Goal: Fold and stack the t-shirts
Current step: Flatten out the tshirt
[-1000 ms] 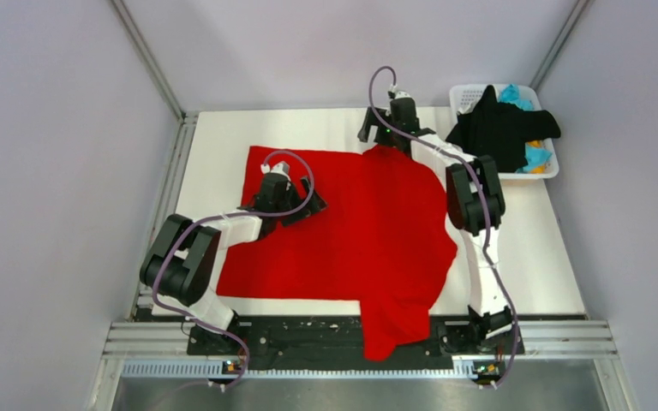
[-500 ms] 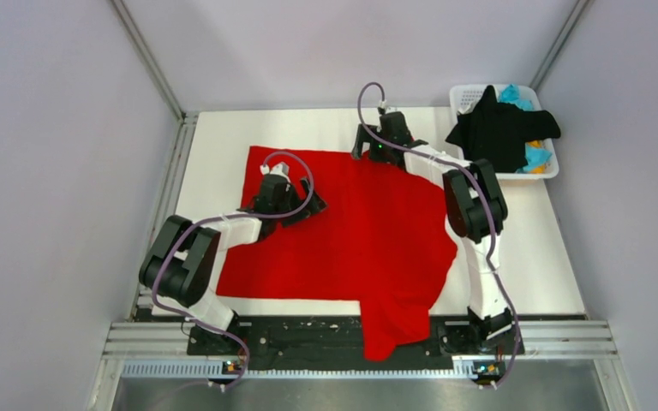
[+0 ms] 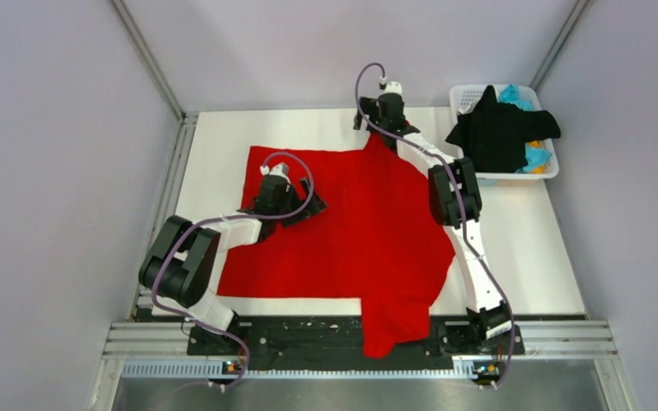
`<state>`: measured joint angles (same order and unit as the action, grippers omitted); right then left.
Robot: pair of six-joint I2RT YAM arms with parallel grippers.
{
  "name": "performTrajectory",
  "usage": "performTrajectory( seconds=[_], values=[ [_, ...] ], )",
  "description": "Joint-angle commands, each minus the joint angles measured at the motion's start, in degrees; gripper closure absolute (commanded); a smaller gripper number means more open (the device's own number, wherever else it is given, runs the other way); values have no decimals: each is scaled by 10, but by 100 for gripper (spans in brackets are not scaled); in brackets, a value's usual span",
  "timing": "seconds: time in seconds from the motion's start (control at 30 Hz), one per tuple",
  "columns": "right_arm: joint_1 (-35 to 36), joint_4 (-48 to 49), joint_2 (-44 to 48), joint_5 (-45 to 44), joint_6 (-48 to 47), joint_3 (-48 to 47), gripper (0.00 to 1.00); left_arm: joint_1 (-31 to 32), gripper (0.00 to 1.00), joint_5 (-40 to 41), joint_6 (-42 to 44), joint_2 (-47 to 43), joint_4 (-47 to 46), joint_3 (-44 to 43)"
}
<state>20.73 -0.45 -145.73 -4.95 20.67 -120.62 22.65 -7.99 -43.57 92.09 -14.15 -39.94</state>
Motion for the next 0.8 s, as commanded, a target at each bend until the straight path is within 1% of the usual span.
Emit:
performTrajectory(
  seconds=[0.0, 0.03, 0.13, 0.2, 0.23, 0.33, 0.43, 0.5, 0.57, 0.63, 0.7, 0.77],
  values=[
    [-3, 91, -21, -22, -49, -87, 2, 2, 1, 6, 7, 24, 94, 29],
    [-3, 85, -16, -13, -55, -93, 1, 2, 1, 5, 7, 24, 96, 29],
    [-1, 41, 25, 55, -119, -82, 2, 2, 1, -2, 7, 13, 97, 29],
    [2, -1, 66, 76, -162, -48, 2, 3, 1, -1, 7, -1, 97, 29],
    [5, -18, 93, 67, -167, -19, 2, 4, 1, 0, 8, -9, 98, 29],
    [9, -30, 192, 54, -156, 111, 2, 7, 1, 18, 12, -43, 116, 24],
    [10, -49, 303, 52, -93, 249, 2, 9, 1, 44, 17, -83, 147, 10],
    [11, -54, 382, 35, -41, 351, 1, 9, 1, 62, 21, -113, 172, 4],
    [11, -35, 453, 39, -5, 455, 1, 9, 1, 95, 23, -143, 191, 2],
    [11, 16, 511, 42, 3, 557, 2, 7, 1, 150, 23, -162, 219, -3],
    [10, 40, 551, 22, 7, 630, 1, 6, 1, 191, 23, -166, 248, -13],
    [10, 26, 571, 5, 7, 664, 1, 2, 1, 209, 22, -159, 261, -19]
  ],
)
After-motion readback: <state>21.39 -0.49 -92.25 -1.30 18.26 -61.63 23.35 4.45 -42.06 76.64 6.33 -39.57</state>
